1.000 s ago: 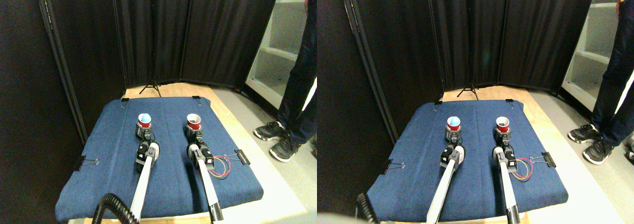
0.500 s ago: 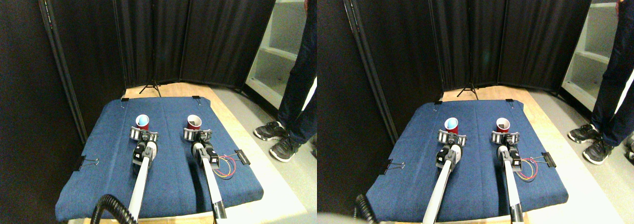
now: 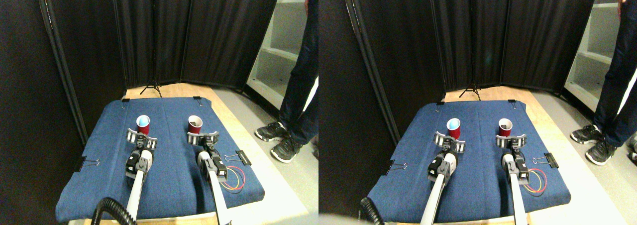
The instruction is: Pour (bimanual)
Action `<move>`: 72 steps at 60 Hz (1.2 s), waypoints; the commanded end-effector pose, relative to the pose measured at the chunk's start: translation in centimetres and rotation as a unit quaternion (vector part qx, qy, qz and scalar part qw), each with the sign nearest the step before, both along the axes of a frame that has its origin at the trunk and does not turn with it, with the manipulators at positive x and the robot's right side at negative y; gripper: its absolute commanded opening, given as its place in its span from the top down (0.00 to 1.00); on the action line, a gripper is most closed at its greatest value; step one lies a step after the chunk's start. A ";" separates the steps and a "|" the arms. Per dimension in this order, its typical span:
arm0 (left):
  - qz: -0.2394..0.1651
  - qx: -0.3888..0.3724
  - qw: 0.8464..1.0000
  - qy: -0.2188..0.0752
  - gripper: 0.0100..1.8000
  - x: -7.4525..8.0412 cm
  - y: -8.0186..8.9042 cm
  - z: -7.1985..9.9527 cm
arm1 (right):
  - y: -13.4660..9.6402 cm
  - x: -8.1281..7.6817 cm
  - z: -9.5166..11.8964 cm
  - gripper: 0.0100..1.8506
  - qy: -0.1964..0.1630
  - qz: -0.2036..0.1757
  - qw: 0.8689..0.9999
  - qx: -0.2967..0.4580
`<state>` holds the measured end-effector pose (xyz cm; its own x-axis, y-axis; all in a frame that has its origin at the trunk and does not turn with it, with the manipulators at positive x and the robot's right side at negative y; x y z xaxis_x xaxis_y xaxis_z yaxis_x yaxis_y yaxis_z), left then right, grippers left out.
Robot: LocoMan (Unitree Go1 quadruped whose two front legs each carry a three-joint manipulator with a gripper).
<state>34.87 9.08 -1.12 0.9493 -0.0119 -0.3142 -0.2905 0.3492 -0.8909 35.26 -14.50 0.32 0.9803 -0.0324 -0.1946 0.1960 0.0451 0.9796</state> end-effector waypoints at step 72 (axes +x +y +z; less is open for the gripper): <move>-0.271 0.553 0.637 -0.464 0.41 -5.1 -3.9 5.3 | 2.5 -5.5 6.3 0.80 -0.224 0.057 0.866 -0.442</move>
